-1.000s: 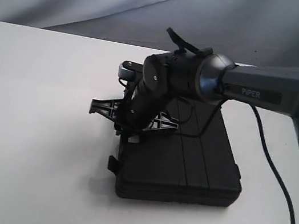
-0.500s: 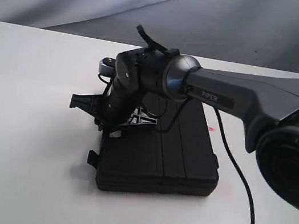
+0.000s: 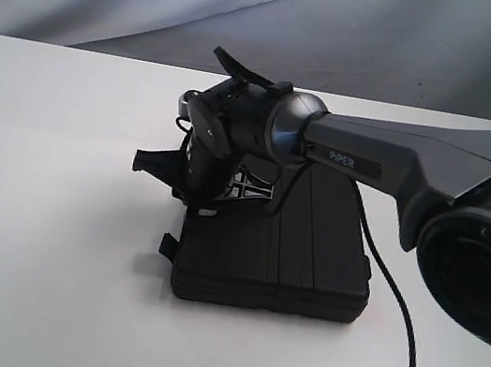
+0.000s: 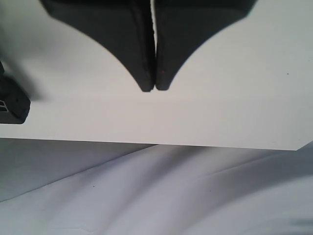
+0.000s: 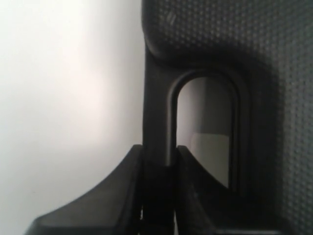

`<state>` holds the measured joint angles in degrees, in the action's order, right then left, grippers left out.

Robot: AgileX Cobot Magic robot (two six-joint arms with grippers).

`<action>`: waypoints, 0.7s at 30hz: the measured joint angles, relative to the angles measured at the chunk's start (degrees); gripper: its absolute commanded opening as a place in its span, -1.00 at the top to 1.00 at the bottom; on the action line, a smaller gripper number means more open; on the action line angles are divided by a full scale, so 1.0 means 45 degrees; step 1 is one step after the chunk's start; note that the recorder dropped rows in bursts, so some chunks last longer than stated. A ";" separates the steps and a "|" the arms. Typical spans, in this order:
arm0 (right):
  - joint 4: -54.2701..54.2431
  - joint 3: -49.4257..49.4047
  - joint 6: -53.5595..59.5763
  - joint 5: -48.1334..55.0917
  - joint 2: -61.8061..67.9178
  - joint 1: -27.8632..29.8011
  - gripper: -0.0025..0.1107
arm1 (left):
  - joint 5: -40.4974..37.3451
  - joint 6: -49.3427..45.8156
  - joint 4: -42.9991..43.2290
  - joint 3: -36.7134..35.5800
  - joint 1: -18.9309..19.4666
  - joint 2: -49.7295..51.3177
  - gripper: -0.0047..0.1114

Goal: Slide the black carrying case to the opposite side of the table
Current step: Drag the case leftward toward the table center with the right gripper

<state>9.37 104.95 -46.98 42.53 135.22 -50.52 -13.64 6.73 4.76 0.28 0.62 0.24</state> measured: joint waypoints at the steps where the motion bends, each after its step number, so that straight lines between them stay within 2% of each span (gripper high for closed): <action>1: 0.0194 0.0000 -0.0215 0.0000 0.0000 0.0000 0.96 | 0.0000 0.0000 0.0000 0.0000 0.0000 0.0000 0.92; 15: 0.0586 0.0000 -0.0623 -0.0287 0.0004 -0.0022 0.96 | 0.0000 0.0000 0.0000 0.0000 0.0000 0.0000 0.92; 21: 0.0613 0.0000 -0.0492 -0.0243 0.0004 -0.0022 0.59 | 0.0000 0.0000 0.0000 0.0000 0.0000 0.0000 0.92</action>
<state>12.13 104.95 -49.19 41.44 135.24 -50.62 -13.64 6.73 4.76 0.28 0.62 0.24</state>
